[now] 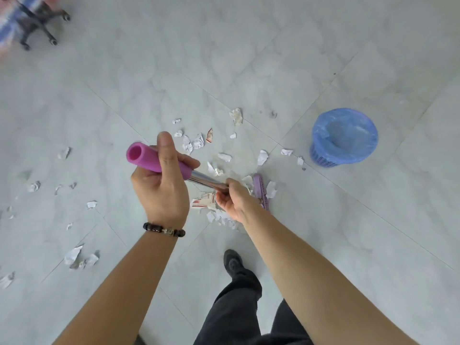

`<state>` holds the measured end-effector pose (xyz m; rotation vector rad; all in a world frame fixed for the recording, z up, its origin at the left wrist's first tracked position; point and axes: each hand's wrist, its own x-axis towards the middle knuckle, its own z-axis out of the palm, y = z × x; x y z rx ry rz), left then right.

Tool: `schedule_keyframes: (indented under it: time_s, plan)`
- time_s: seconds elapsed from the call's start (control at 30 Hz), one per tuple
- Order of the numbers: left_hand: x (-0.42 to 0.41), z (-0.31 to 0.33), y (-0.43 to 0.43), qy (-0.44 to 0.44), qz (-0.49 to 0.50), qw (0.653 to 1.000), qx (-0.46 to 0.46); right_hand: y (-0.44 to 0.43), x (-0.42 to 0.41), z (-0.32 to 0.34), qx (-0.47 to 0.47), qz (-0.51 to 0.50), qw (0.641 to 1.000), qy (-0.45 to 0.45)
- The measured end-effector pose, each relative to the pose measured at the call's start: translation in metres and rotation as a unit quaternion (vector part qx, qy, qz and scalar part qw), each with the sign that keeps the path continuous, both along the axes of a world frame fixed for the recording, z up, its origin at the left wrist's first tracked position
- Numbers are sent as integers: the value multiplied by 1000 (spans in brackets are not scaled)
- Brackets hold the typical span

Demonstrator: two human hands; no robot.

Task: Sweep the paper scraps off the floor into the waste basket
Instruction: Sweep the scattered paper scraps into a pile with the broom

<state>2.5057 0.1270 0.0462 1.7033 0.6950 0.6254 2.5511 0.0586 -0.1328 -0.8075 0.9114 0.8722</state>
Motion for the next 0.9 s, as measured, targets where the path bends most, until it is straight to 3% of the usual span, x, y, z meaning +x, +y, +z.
schedule_keyframes:
  time_s: [0.27,0.5,0.67,0.9]
  plan:
    - [7,5,17,-53,-41,993,-93,-14,-4,20,-43,-69,997,-1]
    - [10,-49,-8,38,-128,984,-119,-64,-7,-31,-114,-118,985,47]
    - [-10,-54,5,50,-122,989,-62,-19,-24,-54,-111,-52,991,60]
    - [-9,6,37,-13,-156,987,44,53,-13,2,-25,6,999,-21]
